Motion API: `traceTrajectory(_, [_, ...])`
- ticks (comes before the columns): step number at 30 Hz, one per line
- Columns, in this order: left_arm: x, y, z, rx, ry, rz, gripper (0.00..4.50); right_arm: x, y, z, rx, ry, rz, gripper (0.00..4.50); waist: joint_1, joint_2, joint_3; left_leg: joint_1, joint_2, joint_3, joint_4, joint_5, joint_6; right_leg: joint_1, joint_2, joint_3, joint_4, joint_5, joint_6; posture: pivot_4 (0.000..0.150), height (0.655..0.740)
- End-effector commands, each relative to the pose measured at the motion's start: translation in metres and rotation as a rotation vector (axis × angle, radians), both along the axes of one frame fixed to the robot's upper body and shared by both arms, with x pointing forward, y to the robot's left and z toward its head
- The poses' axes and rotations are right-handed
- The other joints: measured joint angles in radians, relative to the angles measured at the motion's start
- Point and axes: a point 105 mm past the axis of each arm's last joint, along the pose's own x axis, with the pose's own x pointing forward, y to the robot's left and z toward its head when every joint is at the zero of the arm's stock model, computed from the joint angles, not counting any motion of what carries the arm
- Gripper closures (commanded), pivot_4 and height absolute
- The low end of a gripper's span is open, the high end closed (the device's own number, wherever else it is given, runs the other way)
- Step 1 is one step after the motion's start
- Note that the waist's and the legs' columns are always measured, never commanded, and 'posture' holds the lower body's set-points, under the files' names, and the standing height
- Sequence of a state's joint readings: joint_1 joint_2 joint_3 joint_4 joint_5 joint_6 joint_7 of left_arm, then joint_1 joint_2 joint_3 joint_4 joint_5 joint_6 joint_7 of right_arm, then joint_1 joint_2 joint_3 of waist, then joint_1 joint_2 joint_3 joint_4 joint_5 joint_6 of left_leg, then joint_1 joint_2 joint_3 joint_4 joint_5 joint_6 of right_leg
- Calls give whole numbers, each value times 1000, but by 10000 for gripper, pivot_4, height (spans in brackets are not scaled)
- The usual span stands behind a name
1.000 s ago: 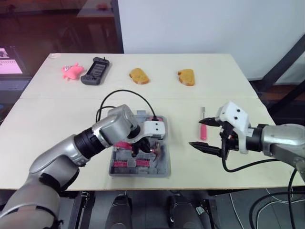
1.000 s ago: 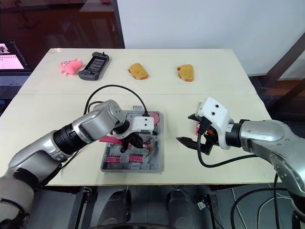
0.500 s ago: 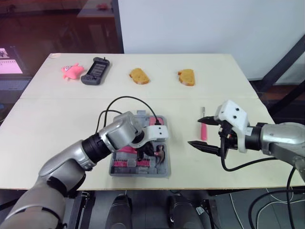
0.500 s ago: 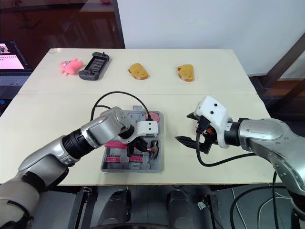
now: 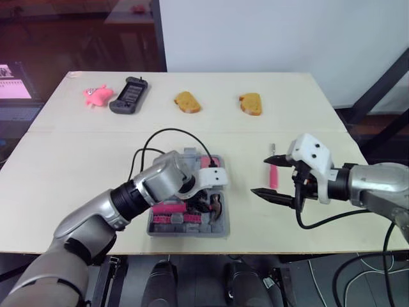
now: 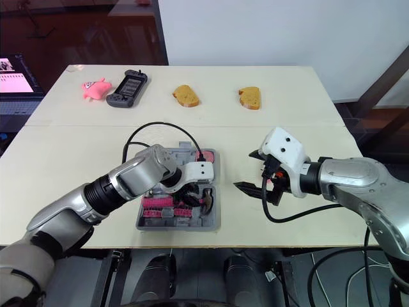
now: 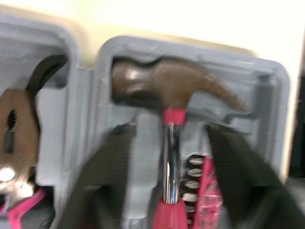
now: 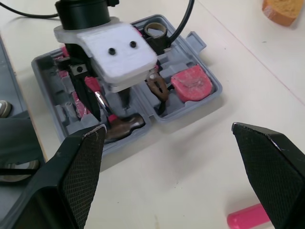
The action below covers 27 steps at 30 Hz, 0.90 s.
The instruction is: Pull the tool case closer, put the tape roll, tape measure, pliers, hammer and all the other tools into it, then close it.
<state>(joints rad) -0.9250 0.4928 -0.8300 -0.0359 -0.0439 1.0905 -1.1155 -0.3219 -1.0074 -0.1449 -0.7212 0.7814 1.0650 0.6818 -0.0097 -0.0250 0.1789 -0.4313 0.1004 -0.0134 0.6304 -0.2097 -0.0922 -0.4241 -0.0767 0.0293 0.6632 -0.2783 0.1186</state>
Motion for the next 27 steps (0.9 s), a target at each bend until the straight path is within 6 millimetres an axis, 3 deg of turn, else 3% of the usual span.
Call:
traceTrajectory(1, [7,9,32,-51,-57,41,7193,-3,2,6,-8,-25,23,0,-3,0,0,0,0,0,0,0,0,0,0,0,0,0,0,1500,7207])
traceTrajectory(4, [7,16,47,-106,-76,45,7193,-3,3,6,-5,-20,26,0,-3,0,0,0,0,0,0,0,0,0,0,0,1,0,0,1500,7207])
traceTrajectory(6, [11,24,62,-245,-154,23,7193,-3,5,6,-2,-22,37,0,-2,0,0,0,0,0,0,0,0,0,0,0,1,0,0,1500,7207])
traceTrajectory(11, [9,39,64,-407,-184,-13,7193,-1,7,6,0,-21,57,0,0,0,0,0,0,0,0,0,0,0,0,0,1,0,0,1500,7207])
traceTrajectory(14, [3,47,53,-460,-138,-33,15832,-1,10,7,0,-22,70,0,2,0,0,0,0,0,0,0,0,0,0,0,1,0,0,1500,7207])
traceTrajectory(18, [-10,57,35,-484,-63,-106,36027,0,12,7,0,-24,82,0,1,0,0,0,0,0,0,0,0,0,0,0,0,0,0,1500,7207])
traceTrajectory(20, [-5,61,27,-503,-71,-82,44624,0,12,8,0,-25,85,0,1,1,0,1,0,0,0,0,0,0,0,0,1,0,0,1500,7207])
traceTrajectory(27, [4,70,10,-496,-156,-80,44624,-2,14,7,3,-13,93,0,4,1,0,1,0,0,0,0,0,0,0,0,1,0,0,1500,7207])
